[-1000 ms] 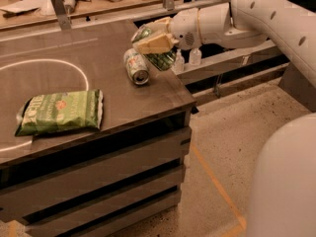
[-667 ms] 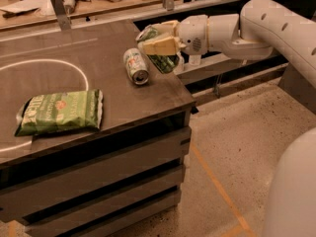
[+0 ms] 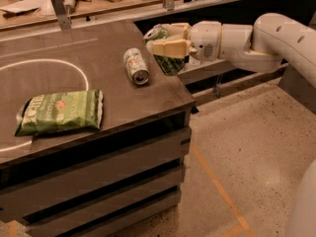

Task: Place green can upright

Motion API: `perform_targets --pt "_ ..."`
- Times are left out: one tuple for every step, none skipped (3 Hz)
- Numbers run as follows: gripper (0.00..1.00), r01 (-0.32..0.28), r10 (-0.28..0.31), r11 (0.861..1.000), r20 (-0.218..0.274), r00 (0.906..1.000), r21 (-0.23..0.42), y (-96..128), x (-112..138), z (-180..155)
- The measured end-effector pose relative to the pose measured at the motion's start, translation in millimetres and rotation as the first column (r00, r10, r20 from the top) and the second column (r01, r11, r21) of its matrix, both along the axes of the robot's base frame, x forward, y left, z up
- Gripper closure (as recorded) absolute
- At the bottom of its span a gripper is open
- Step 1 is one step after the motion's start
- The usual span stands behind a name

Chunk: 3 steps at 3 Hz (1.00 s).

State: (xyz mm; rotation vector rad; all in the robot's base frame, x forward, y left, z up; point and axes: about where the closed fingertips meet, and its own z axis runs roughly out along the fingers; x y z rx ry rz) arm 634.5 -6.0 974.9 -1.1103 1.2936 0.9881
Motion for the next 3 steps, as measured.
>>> perform_targets --pt "1.00 -0.015 0.016 0.996 -0.009 0.9998 0.091 -1 -6 -7" --pt "1.00 -0.034 0.035 0.987 -0.003 0.9994 0.158 2 -9 -12" --pt "1.00 -0.052 0.049 0.973 0.019 0.9986 0.223 7 -10 -21"
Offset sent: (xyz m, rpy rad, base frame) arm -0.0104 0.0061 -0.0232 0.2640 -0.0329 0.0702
